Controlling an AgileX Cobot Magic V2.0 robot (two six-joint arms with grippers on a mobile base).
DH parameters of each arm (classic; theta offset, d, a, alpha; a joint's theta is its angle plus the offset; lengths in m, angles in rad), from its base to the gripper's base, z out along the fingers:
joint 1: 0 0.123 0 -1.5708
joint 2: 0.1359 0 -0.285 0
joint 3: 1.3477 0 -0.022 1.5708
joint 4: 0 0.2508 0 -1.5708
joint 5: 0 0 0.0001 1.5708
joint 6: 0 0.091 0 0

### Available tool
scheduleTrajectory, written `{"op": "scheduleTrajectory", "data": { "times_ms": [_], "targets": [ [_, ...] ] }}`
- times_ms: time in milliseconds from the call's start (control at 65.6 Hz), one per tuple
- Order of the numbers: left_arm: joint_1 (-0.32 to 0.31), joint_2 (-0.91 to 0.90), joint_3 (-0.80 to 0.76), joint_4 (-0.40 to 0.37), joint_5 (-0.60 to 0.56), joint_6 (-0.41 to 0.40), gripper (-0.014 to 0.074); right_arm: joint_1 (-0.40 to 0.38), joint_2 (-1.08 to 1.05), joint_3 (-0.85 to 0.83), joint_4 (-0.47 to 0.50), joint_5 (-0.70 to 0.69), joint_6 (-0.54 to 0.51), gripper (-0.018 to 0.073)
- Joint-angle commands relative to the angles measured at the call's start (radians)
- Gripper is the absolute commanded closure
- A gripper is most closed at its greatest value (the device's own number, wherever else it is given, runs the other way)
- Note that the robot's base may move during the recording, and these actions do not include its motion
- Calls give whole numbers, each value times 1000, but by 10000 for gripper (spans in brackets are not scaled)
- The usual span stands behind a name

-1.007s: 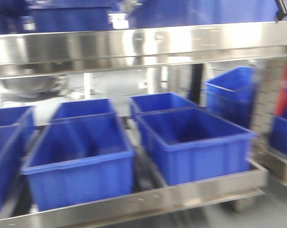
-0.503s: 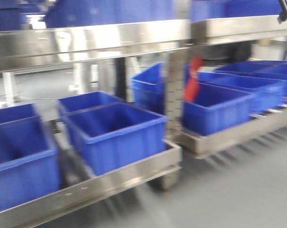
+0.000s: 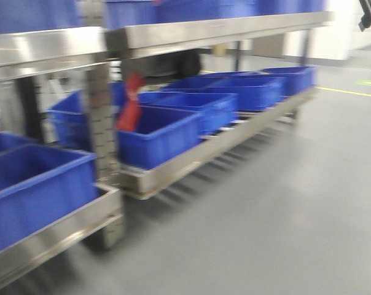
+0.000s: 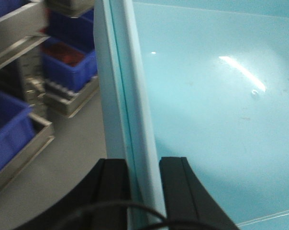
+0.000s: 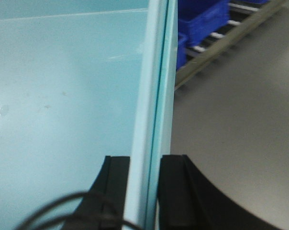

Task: Move two blue bins to right shelf middle
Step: 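Back away from the shelf holding the teal bin in both grippers, then drive across the floor past the red table carrying the teal bin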

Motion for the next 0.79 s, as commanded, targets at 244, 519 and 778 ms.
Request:
{"op": "scheduleTrajectory", "data": {
  "times_ms": [244,519,778],
  "targets": [
    [-31,-18,-22,-300,-79,14,707,27,-9,-11,139,-158,2,712],
    [-31,-18,-22,-300,-79,14,707,27,-9,-11,139,-158,2,712],
    [-31,-18,-22,-300,-79,14,707,27,-9,-11,139,-158,2,712]
  ]
}}
